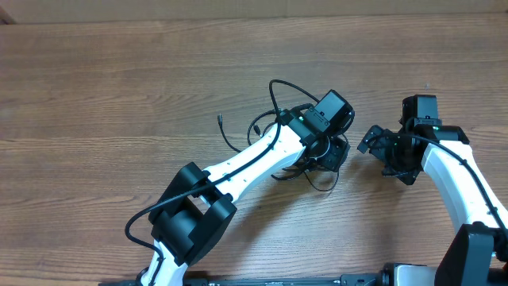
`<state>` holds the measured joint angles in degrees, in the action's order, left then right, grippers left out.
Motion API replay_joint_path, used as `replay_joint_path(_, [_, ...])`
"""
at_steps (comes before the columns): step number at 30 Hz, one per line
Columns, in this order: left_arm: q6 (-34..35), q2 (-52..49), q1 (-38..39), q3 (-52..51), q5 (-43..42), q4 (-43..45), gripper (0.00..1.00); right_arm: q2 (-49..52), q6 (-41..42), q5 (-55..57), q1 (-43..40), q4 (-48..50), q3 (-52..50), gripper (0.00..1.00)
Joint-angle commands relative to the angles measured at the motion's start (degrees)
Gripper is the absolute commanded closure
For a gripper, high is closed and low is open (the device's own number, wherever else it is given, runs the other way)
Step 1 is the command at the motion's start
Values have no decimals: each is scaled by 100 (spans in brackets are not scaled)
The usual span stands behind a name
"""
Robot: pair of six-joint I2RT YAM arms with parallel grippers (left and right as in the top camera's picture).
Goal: Untangle cables
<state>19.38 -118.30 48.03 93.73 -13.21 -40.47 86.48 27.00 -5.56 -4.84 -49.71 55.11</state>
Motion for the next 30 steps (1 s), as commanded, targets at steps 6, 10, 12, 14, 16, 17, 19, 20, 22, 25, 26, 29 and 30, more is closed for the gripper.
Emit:
replay_joint_path(6, [127,-48,55,-332,74,114,41,35,44,-9,-7,15,33,0])
replay_joint_path(10, [131,-48,79,-651,-448,197,42,35,44,-9,-7,15,35,0])
replay_joint_path(12, [-68,-48,79,-726,-918,225,42,35,44,-9,-7,15,33,0])
replay_joint_path(14, [-160,-48,81,-750,-1084,203,42,35,44,-9,-7,15,33,0])
replay_joint_path(16, [-157,-48,81,-789,-1058,221,42,35,44,-9,-7,15,33,0])
replay_joint_path(17, [-157,-48,83,-822,-1043,260,41,35,44,-9,-7,15,33,0])
replay_joint_path(19, [-155,-48,87,-935,-1036,411,41,35,44,-9,-7,15,33,0])
replay_joint_path(20, [-151,-48,87,-1014,-1043,507,41,35,44,-9,-7,15,33,0])
replay_joint_path(22, [-133,-48,87,-1156,-1088,684,41,35,44,-9,-7,15,33,0])
replay_joint_path(25, [-136,-48,92,-1320,-1198,883,41,35,44,-9,-7,15,33,0])
replay_joint_path(26, [-136,-48,92,-1349,-1196,907,41,35,44,-9,-7,15,33,0])
replay_joint_path(29, [-140,-48,92,-1392,-1185,953,41,35,44,-9,-7,17,33,0])
replay_joint_path(30, [-140,-48,92,-1392,-1174,960,41,35,44,-9,-7,15,33,0])
